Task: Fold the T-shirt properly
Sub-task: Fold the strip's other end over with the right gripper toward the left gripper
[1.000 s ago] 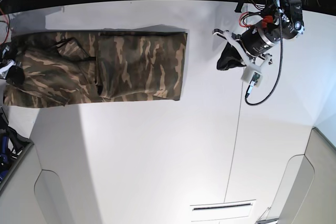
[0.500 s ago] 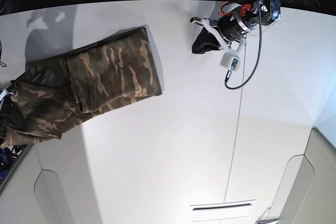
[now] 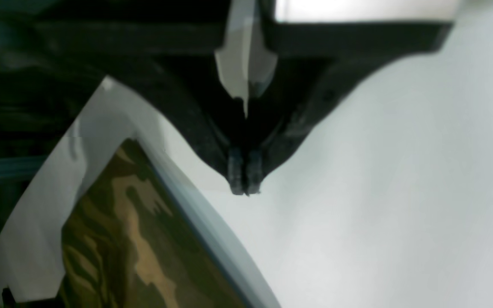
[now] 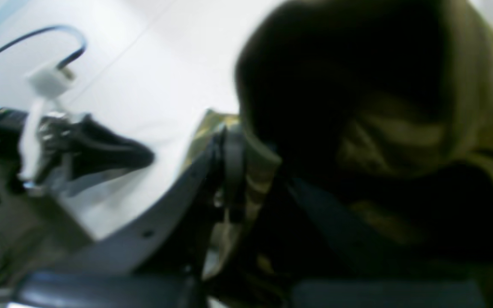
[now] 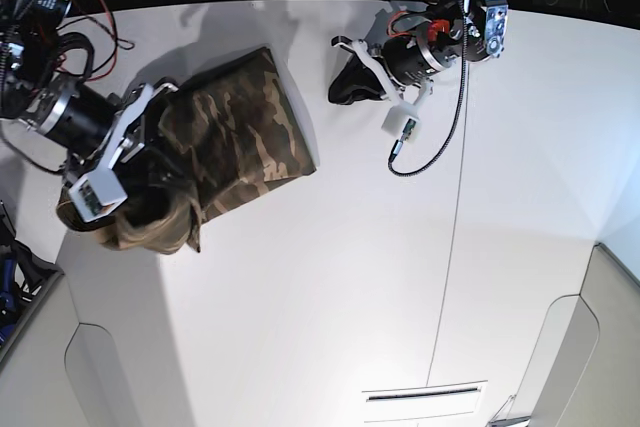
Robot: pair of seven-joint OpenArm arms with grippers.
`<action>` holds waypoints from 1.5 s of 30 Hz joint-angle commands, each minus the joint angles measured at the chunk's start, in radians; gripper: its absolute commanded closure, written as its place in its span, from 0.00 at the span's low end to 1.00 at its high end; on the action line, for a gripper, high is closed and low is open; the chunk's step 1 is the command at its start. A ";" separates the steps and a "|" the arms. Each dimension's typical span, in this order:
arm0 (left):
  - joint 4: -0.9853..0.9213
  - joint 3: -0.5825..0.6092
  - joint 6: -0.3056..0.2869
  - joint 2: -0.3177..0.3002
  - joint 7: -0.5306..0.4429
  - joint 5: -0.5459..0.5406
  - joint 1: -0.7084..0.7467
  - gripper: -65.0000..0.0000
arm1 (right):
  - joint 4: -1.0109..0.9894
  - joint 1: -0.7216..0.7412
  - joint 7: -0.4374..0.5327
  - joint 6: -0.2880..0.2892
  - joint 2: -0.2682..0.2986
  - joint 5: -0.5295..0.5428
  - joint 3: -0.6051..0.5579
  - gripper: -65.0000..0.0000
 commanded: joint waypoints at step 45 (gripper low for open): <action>0.027 -0.005 -0.088 -0.003 0.140 -0.241 -0.140 0.73 | -0.089 -0.029 0.014 0.006 0.087 0.019 -0.080 0.53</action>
